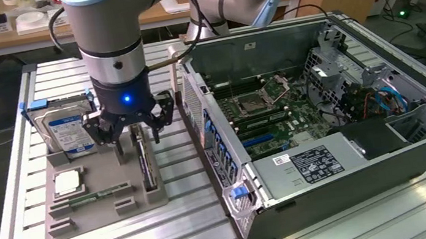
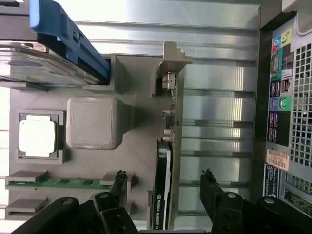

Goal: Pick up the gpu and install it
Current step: 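Pick up the gpu and move the gpu toward the slot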

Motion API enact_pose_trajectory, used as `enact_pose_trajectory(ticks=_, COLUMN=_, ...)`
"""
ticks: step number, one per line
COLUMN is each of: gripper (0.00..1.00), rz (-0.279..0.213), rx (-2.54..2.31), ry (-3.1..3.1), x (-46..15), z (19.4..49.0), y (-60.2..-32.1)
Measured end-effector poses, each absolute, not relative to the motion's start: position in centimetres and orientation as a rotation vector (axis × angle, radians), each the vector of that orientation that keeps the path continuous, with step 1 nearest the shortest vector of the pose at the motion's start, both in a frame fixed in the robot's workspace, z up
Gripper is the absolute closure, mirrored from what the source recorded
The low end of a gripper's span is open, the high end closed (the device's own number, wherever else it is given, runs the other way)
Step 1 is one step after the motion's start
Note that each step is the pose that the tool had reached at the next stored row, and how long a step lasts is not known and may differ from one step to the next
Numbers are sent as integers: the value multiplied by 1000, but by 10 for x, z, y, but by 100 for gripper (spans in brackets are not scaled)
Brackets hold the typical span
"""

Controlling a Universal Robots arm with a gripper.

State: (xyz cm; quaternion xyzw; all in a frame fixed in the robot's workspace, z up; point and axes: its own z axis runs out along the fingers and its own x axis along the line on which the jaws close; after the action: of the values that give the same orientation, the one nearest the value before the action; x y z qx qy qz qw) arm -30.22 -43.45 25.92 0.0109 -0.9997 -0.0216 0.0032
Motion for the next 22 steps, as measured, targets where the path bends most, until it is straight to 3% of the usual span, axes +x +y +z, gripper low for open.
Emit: enact_pose_trajectory(ticks=22, gripper=29, rz=-68, rx=-19, ry=-3137, x=-302, z=220, y=-435)
